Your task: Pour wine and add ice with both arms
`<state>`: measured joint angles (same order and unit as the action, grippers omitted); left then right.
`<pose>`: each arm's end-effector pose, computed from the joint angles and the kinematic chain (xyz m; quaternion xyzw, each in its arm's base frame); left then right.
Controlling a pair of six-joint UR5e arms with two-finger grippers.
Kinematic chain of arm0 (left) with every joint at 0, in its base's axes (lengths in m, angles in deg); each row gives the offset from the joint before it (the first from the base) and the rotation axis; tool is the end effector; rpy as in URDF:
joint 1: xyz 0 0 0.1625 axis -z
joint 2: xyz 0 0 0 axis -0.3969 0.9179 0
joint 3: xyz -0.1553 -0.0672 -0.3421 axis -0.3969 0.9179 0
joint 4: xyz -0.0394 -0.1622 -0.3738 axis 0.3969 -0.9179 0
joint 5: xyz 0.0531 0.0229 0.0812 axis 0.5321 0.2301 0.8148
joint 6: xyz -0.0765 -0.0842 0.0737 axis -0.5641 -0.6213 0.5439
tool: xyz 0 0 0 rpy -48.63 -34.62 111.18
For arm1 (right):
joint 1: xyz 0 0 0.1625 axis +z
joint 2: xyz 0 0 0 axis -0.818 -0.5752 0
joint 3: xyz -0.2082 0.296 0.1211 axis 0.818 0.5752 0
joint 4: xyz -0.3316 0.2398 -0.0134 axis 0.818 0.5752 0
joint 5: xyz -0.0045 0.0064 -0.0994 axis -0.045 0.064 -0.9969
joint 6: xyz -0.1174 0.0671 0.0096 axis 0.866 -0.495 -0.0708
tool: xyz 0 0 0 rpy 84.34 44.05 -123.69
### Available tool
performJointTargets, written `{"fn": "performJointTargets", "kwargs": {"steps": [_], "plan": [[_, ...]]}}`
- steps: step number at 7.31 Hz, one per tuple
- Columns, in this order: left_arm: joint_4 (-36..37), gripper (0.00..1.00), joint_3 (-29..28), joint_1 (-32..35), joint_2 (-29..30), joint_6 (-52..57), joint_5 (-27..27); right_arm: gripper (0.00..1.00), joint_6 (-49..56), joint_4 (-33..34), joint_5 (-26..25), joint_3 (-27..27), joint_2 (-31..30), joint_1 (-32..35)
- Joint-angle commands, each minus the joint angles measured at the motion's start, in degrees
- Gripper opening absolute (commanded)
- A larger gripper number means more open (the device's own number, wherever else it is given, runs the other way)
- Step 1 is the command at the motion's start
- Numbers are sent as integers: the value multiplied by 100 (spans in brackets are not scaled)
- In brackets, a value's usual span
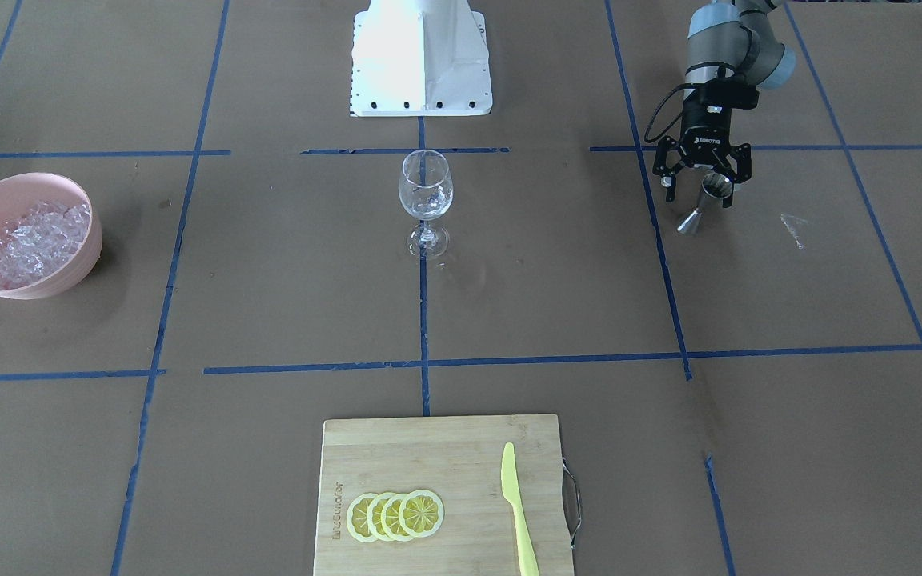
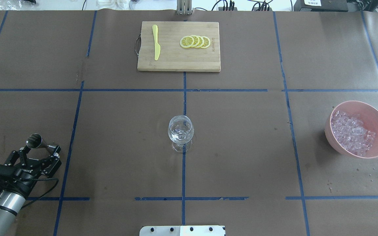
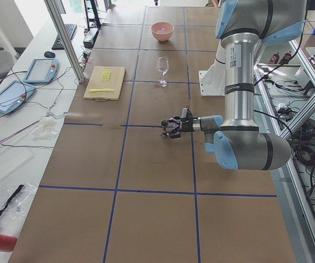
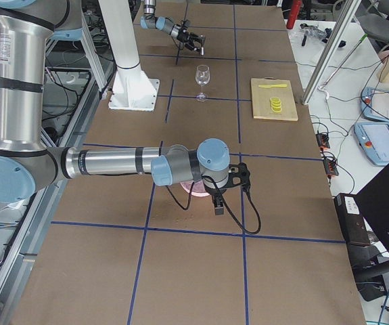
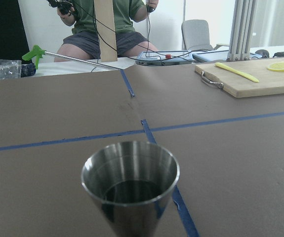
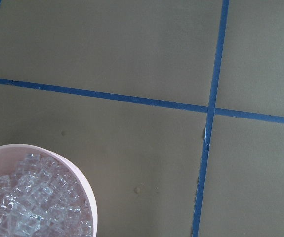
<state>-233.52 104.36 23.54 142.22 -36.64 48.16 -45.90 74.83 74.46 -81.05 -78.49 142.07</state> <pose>0.3930 -0.2605 0.5228 0.5577 0.3359 -0.1502 0.7440 0.0080 -0.4577 0.5737 0.0813 -0.4203 -0.0419 0.9028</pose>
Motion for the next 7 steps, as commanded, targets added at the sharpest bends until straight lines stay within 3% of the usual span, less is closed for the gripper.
{"fn": "performJointTargets", "kwargs": {"steps": [1, 7], "plan": [[-19, 93, -89, -7, 30, 1, 154, 100, 0, 0, 0, -6, 13, 0], [-28, 75, -248, -7, 136, 1, 127, 100, 0, 0, 0, -15, 31, 0]]}}
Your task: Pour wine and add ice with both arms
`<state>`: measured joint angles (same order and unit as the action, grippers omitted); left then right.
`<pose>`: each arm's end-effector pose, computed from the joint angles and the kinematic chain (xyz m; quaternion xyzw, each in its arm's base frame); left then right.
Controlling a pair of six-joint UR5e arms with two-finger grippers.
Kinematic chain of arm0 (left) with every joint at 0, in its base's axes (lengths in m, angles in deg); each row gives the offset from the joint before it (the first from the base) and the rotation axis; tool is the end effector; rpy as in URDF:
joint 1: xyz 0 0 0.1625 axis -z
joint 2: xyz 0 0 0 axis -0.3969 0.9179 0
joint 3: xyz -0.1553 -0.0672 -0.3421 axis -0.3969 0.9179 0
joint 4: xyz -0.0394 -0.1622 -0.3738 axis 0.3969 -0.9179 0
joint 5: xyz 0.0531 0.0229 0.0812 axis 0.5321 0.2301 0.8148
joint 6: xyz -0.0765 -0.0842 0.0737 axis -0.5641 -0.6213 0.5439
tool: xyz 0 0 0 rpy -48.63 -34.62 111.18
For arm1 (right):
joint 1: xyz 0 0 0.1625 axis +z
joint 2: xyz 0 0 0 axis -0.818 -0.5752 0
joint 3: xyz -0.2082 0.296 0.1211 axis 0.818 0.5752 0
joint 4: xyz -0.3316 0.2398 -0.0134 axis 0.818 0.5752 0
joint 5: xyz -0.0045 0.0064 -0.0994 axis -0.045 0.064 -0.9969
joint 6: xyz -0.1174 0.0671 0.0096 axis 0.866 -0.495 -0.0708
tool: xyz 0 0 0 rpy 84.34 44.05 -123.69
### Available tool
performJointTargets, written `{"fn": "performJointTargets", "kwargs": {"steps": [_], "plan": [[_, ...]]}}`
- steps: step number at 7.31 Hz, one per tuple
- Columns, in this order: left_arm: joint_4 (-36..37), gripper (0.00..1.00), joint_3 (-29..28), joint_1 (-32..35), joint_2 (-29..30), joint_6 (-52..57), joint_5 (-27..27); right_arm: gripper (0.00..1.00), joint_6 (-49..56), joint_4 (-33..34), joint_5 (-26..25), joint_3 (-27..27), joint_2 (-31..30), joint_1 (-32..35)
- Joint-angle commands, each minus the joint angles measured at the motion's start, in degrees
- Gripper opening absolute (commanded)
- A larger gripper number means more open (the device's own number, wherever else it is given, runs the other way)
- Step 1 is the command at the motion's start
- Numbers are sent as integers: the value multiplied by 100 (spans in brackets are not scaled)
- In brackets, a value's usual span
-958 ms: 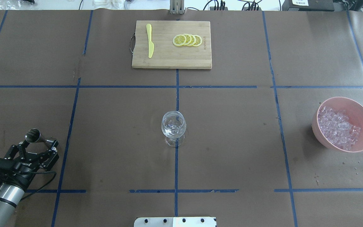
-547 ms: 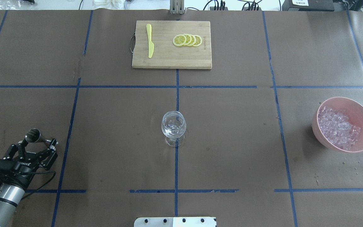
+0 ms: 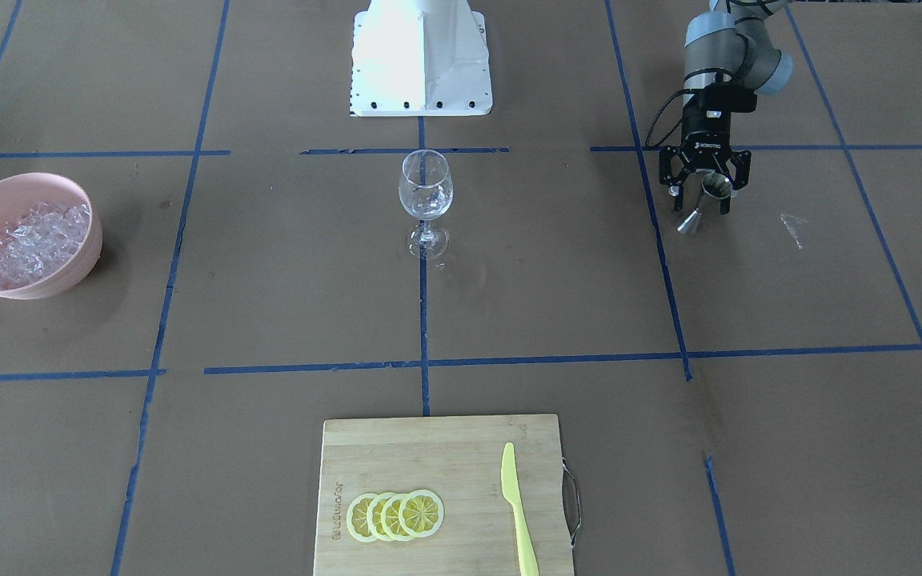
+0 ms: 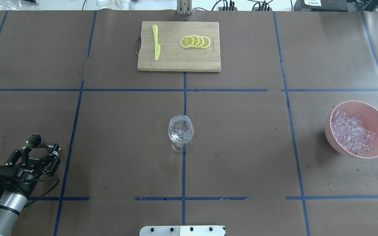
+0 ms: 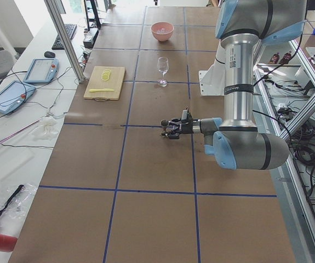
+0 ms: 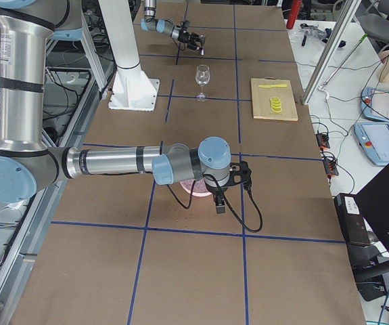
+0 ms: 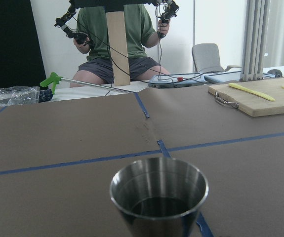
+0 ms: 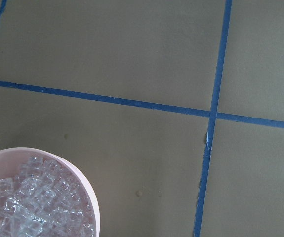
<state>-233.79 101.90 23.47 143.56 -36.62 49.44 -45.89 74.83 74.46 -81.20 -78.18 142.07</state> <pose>0.3994 -0.2611 0.5320 0.5656 0.3256 -0.1515 0.7424 0.0079 -0.4600 0.5699 0.0850 -0.4203 -0.0436 0.9024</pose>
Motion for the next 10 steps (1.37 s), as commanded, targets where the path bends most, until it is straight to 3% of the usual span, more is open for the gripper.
{"fn": "performJointTargets", "kwargs": {"steps": [1, 5, 7, 10], "plan": [[-1, 75, -11, 0, 2, 8, -1, 100, 0, 0, 0, 9, 0, 0], [-1, 74, -64, 0, 2, 25, -18, 100, 0, 0, 0, 0, 0, 0], [-1, 52, -55, 0, 11, 17, -27, 100, 0, 0, 0, 0, 0, 0], [-298, 0, -46, 0, 2, 34, -36, 100, 0, 0, 0, -9, 0, 0]]}}
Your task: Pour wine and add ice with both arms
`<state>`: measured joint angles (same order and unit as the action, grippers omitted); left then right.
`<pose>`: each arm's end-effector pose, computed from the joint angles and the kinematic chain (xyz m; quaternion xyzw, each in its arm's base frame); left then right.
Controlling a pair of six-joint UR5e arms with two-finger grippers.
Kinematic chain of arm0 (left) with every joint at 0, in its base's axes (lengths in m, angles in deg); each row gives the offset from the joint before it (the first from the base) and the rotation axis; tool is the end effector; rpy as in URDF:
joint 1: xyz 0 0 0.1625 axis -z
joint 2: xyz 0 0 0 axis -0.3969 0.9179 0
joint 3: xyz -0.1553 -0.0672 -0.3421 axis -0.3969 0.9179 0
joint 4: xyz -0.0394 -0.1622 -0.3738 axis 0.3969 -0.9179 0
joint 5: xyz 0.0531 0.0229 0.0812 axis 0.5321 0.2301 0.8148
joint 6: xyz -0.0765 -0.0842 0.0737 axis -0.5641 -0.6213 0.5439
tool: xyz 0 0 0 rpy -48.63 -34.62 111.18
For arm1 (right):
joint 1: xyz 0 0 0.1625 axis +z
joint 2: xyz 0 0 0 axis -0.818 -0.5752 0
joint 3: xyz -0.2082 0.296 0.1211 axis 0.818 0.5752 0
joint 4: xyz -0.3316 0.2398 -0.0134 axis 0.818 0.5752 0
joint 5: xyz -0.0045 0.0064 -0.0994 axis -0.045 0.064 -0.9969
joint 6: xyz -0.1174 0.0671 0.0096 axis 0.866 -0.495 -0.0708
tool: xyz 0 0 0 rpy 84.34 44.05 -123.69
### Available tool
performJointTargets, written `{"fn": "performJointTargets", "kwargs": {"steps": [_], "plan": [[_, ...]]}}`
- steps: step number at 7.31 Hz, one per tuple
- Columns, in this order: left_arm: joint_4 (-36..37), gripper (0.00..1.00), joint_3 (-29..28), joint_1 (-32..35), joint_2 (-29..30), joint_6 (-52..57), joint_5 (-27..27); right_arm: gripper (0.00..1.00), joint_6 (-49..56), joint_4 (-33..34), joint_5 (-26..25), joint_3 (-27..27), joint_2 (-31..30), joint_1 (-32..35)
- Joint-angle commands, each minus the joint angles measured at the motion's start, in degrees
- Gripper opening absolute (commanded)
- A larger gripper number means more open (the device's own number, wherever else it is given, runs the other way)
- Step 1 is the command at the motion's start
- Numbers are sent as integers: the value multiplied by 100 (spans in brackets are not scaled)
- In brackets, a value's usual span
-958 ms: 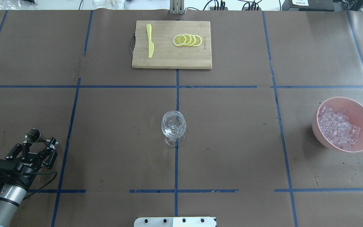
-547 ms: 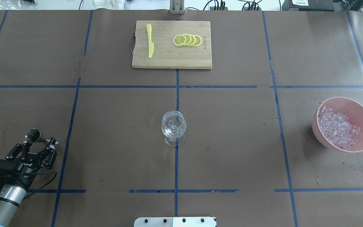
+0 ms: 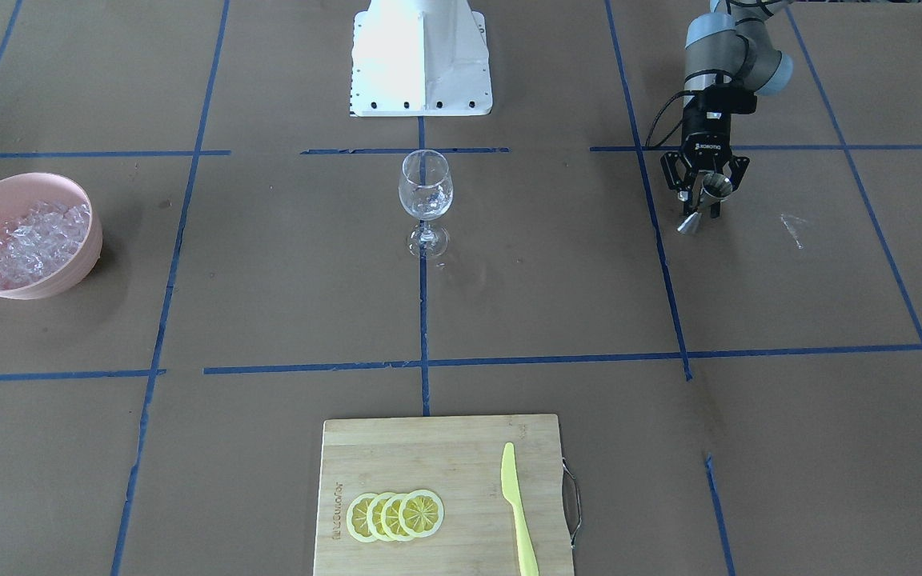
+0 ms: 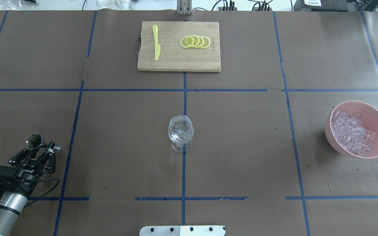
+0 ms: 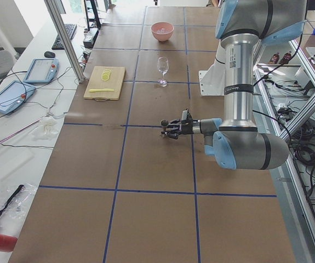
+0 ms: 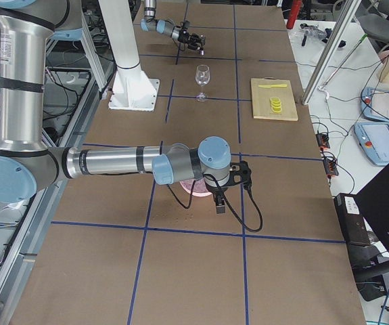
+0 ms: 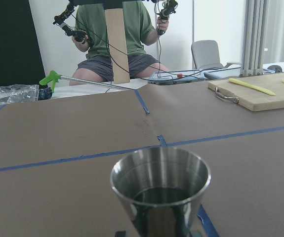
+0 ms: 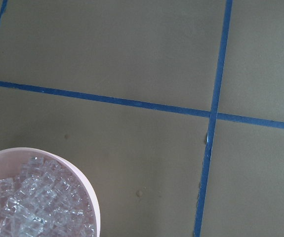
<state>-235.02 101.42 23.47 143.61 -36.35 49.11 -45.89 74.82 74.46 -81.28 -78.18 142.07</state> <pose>0.3990 -0.2608 0.5341 0.5635 0.3308 -0.1521 0.7416 0.0079 -0.4600 0.5692 0.0857 -0.4203 -0.0440 0.9023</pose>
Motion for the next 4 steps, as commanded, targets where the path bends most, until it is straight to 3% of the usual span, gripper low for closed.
{"fn": "performJointTargets", "kwargs": {"steps": [1, 4], "plan": [[-308, 0, 2, 9, -12, 7, 6, 100, 0, 0, 0, 8, 0, 0], [-895, 0, 72, 26, -56, 565, -246, 100, -9, 0, 0, -1, 9, 0]]}}
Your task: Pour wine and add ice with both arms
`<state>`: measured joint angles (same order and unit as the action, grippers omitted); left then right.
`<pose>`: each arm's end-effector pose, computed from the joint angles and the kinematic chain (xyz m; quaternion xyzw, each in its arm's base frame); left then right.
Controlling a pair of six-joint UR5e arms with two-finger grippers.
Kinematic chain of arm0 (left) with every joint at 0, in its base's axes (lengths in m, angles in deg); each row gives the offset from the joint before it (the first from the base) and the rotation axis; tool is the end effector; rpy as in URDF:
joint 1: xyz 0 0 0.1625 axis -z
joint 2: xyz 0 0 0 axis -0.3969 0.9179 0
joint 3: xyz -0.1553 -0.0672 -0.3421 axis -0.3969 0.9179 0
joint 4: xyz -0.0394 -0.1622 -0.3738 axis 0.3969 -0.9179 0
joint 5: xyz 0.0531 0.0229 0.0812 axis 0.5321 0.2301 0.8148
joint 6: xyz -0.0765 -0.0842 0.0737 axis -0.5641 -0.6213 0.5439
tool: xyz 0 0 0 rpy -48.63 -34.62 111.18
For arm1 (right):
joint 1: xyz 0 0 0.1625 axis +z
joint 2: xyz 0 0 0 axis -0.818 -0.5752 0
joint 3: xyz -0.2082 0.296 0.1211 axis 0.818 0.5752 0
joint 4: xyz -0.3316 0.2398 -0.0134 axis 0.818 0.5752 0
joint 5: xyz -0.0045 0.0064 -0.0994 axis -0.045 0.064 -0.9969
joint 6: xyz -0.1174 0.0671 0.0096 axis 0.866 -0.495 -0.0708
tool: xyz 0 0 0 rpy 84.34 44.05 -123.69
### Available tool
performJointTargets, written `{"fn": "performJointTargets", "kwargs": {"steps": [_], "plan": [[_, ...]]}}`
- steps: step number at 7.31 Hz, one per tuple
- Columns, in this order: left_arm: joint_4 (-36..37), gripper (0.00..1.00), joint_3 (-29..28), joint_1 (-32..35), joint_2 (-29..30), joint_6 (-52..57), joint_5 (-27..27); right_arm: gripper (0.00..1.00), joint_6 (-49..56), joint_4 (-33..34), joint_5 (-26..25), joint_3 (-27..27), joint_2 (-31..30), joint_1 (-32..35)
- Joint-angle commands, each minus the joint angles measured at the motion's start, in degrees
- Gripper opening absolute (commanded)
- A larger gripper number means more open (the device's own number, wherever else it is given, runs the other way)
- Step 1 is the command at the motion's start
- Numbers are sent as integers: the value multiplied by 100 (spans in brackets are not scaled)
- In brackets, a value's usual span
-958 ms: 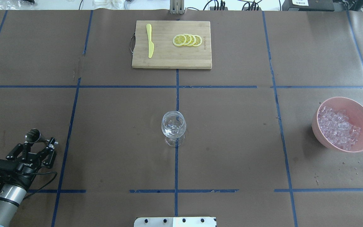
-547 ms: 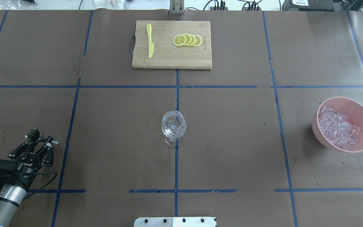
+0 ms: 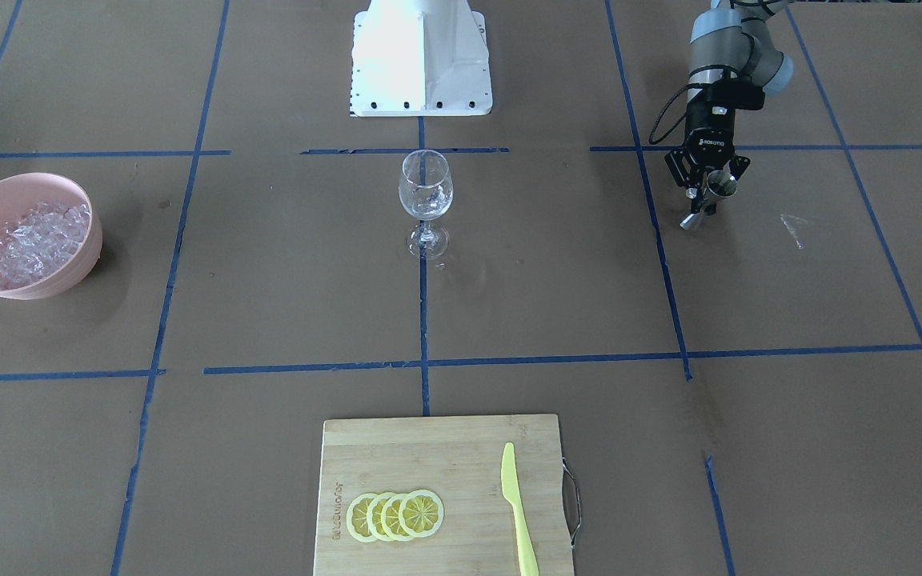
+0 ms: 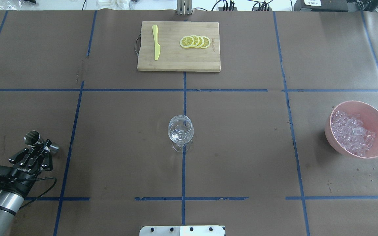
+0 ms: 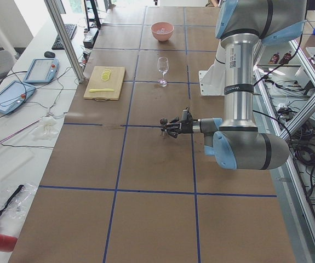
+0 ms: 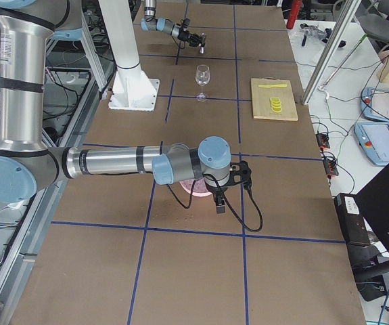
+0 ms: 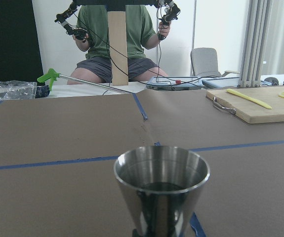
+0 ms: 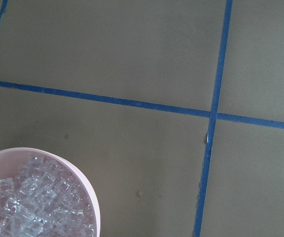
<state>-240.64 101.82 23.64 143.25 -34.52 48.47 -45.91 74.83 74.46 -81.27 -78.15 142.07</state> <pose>0.3898 -0.2614 0.5258 0.5585 0.3599 -0.1660 0.7287 0.0078 -0.4602 0.5690 0.0857 -0.4203 -0.0438 0.9023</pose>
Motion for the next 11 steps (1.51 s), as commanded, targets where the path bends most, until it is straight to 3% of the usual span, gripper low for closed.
{"fn": "performJointTargets", "kwargs": {"steps": [1, 5, 8, 11], "plan": [[-1049, 0, 58, 0, -20, 536, -333, 100, -7, 0, 0, -37, 6, 0], [-1083, 0, 1067, 18, 59, 2406, -440, 100, -16, -44, 0, -46, 50, 0], [-181, 0, 1254, 114, 1049, 2453, -554, 100, -16, -44, 0, -46, 50, 0], [-19, 0, 1263, 132, 1254, 2611, -563, 100, -16, -44, 0, -46, 50, 0]]}}
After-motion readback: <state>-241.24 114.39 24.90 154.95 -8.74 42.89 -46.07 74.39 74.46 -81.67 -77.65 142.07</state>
